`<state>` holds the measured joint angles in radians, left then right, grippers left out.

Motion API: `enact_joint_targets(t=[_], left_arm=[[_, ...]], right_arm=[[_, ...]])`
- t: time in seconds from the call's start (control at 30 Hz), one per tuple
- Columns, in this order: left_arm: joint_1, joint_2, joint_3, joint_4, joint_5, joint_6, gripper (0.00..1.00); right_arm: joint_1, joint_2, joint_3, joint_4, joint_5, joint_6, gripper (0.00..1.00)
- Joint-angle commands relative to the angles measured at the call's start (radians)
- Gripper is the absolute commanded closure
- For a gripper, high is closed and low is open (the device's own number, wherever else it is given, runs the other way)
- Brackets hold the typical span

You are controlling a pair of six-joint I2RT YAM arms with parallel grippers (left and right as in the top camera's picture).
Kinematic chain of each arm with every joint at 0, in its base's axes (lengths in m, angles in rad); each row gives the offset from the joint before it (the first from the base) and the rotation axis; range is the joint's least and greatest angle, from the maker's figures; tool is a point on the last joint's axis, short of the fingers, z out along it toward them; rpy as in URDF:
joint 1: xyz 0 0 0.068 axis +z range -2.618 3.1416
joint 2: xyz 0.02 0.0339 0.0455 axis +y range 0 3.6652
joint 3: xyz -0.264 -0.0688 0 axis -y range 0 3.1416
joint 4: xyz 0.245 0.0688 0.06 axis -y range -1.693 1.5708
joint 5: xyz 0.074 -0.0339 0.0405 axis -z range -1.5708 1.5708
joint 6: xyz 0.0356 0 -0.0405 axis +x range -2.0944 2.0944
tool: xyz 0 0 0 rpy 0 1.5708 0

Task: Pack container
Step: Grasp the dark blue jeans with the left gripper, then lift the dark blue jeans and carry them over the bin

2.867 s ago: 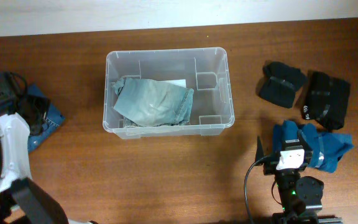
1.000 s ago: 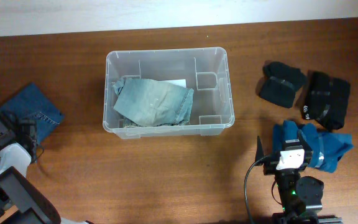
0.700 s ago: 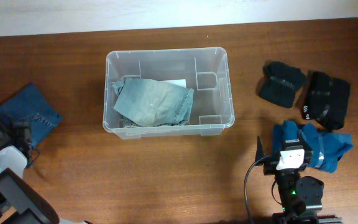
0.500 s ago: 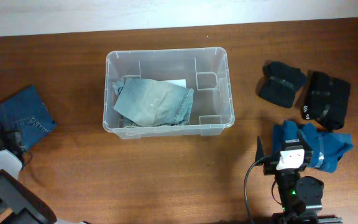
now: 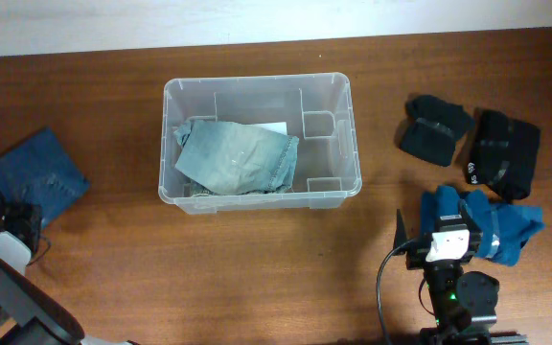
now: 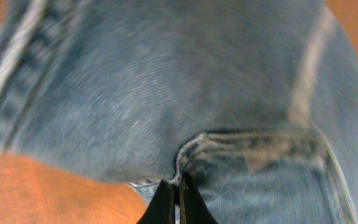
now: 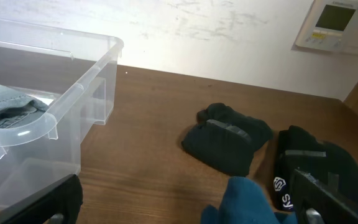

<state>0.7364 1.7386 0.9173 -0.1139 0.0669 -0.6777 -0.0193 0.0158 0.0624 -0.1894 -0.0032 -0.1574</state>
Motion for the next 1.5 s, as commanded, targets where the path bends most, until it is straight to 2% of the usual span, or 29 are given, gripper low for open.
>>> enact_joint_targets(t=[0.0, 0.13, 0.33, 0.5, 0.9, 1.07, 1.27, 1.47], left_arm=[[-0.014, -0.092, 0.056, -0.008, 0.217, 0.190, 1.00], [-0.014, -0.221, 0.066, -0.063, 0.226, 0.255, 0.99], [-0.014, -0.386, 0.066, -0.115, 0.228, 0.265, 0.99], [-0.037, -0.490, 0.099, -0.066, 0.253, 0.264, 0.99], [-0.154, -0.510, 0.349, -0.063, 0.278, 0.210, 1.00], [-0.283, -0.510, 0.446, -0.032, 0.278, 0.139, 1.00], [-0.465, -0.501, 0.453, 0.054, 0.274, 0.035, 0.99], [-0.664, -0.440, 0.453, 0.097, 0.182, 0.018, 0.99]], right_arm=[[-0.008, -0.007, -0.007, -0.002, 0.008, 0.005, 0.02], [-0.008, -0.007, -0.007, -0.003, 0.008, 0.006, 0.02], [-0.008, -0.006, -0.007, -0.003, 0.008, 0.005, 0.02], [-0.008, -0.007, -0.007, -0.003, 0.008, 0.005, 0.02], [-0.008, -0.007, -0.007, -0.003, 0.008, 0.006, 0.02], [-0.008, -0.007, -0.007, -0.003, 0.008, 0.006, 0.02], [-0.008, -0.006, -0.007, -0.003, 0.008, 0.006, 0.02], [-0.008, -0.006, -0.007, -0.003, 0.008, 0.005, 0.02]])
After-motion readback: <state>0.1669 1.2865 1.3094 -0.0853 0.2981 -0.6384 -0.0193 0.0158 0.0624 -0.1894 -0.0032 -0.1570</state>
